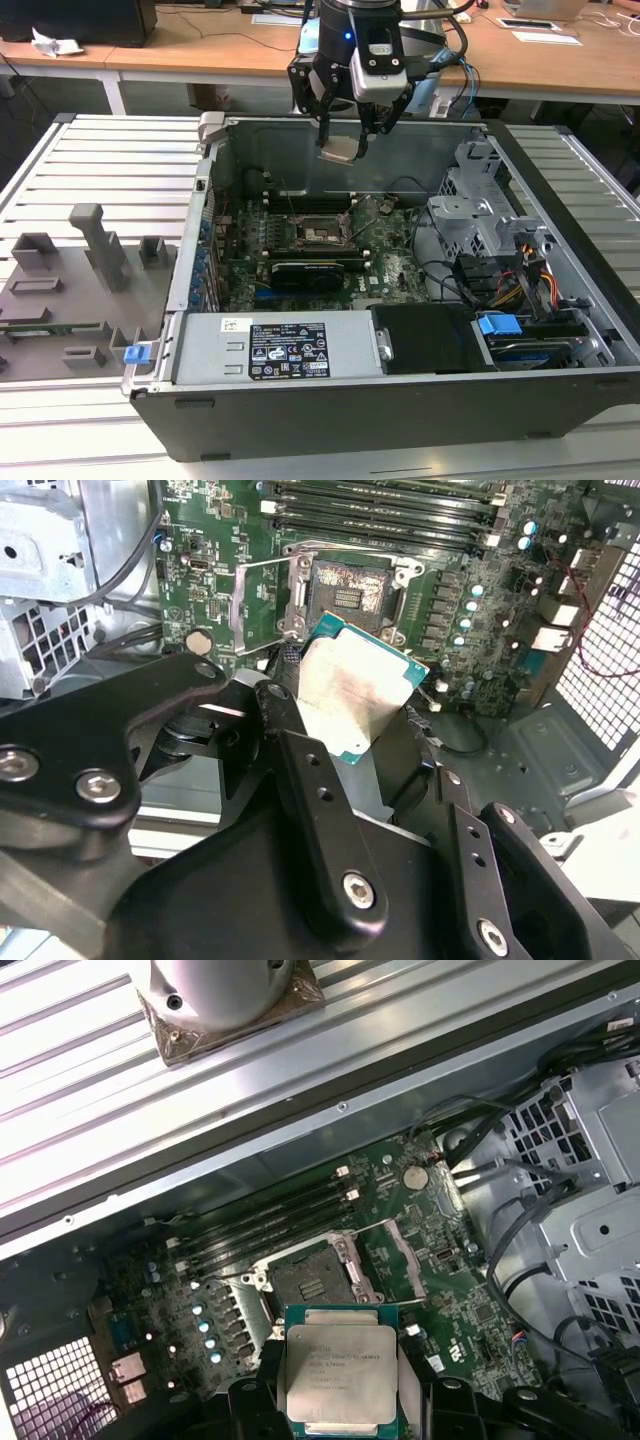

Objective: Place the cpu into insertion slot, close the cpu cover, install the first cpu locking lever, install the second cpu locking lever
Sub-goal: 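Place the cpu into insertion slot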

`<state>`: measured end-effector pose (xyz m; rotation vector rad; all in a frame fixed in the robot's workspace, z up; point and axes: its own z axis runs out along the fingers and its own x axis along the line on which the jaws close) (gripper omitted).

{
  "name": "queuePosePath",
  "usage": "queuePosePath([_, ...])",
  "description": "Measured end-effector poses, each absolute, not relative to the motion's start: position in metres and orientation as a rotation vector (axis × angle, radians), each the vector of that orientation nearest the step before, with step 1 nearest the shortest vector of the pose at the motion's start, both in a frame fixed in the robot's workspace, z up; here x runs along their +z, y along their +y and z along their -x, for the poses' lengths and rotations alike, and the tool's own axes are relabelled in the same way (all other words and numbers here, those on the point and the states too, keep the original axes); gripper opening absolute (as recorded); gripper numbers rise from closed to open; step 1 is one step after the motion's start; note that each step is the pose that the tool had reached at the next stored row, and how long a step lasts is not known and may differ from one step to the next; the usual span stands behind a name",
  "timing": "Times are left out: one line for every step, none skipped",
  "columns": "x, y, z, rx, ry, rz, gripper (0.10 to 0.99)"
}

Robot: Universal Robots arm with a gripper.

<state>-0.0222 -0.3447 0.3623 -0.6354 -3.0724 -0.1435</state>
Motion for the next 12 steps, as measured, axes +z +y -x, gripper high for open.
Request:
queuePosePath([0.3623,-0.3447,0.0222,-0.144,-3.072,0.64,0.533])
queuePosePath([0.3623,-0.3447,0.0222,-0.144,-3.071,0.644,0.533])
queuePosePath([0.3623,-0.3447,0.0222,-0.144,-3.07,0.648,0.533])
queuePosePath([0.3623,-0.3447,0.0222,-0.144,-3.069,0.652,0.533])
queuePosePath([0.3623,-0.3447,0.0222,-0.144,-3.069,0.656,0.533])
queuePosePath([0.3623,-0.3447,0.0222,-0.144,-3.068,0.661,0.533])
queuePosePath([0.3623,-0.3447,0.0222,-0.144,-3.067,0.665,0.533])
queuePosePath([0.3623,-0.3447,0.0222,-0.144,-3.066,0.67,0.533])
queuePosePath([0.3623,-0.3447,0.0222,-0.144,-3.065,0.674,0.533])
queuePosePath([0.3623,-0.3447,0.0222,-0.144,-3.065,0.679,0.533])
queuePosePath([0.3623,-0.3447,0.0222,-0.144,-3.064,0.683,0.533])
queuePosePath([0.3623,-0.3447,0.0222,-0.144,-3.063,0.686,0.533])
